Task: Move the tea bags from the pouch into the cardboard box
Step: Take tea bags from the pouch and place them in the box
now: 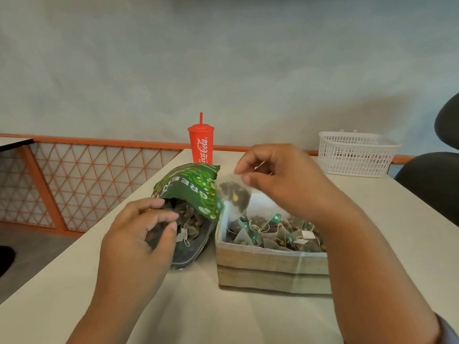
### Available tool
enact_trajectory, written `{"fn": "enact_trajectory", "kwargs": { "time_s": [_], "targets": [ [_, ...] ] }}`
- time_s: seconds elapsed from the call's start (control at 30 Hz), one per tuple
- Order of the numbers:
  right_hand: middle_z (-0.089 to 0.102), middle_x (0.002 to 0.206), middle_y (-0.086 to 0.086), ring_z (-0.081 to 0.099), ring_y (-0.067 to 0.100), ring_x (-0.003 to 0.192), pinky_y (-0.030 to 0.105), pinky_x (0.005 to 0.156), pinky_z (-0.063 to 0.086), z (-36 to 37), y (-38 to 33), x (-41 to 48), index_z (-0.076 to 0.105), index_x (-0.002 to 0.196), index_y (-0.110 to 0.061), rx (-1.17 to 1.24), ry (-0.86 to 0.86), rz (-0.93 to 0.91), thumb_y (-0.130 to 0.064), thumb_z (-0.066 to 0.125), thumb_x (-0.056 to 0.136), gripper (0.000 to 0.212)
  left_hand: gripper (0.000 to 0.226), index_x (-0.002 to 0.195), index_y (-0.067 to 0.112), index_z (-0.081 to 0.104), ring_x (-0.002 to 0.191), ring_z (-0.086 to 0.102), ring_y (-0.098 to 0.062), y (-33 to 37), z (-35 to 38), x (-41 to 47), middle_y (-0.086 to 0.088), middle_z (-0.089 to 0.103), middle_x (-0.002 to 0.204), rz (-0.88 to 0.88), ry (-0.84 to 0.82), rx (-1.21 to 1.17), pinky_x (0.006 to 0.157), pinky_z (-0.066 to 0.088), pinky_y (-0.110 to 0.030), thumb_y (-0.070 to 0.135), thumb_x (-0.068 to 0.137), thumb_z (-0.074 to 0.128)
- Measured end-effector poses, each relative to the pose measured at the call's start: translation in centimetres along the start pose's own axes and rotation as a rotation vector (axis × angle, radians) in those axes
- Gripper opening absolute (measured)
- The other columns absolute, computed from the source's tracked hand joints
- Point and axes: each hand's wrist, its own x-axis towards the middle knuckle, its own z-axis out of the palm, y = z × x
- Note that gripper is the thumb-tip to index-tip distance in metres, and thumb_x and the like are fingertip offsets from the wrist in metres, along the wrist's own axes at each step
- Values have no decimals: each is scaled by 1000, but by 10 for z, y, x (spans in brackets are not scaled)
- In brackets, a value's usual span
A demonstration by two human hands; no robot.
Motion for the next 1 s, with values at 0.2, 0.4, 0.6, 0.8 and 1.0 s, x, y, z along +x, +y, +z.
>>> {"fn": "enact_trajectory", "kwargs": {
  "time_s": [0.2,0.4,0.6,0.8,1.0],
  "targets": [
    [64,67,-12,56,0,59,6,58,42,-30,13,-7,65,73,-32,-108,88,66,-3,64,80,29,27,97,6,73,101,46,-37,-18,10,3,-13,58,121,47,-131,363,80,41,-45,-2,71,72],
    [68,70,-10,58,1,60,24,66,50,-55,33,-19,64,83,-31,-317,-92,252,-3,61,81,28,43,116,-2,62,105,47,-38,-19,12,12,-11,57,124,46,-150,358,83,43,-48,-7,73,66],
    [70,69,-5,65,9,73,24,76,48,-79,51,-32,60,96,-29,-327,-239,489,1,64,78,34,44,120,-3,59,111,48,-39,-14,16,22,-13,56,125,86,-167,339,89,43,-50,-9,76,62],
    [68,83,-1,63,14,83,31,85,48,-80,59,-33,59,106,-28,-349,-228,551,-9,69,79,34,43,123,0,57,117,47,-30,-4,21,33,-7,54,127,99,-145,277,94,39,-37,-8,81,57],
    [65,87,-8,60,6,78,19,64,44,-55,33,-19,61,101,-32,-304,-171,333,-16,62,86,22,44,127,2,54,107,46,-10,8,22,41,-1,48,133,145,-129,217,88,35,-21,-9,84,52]
  ]
}}
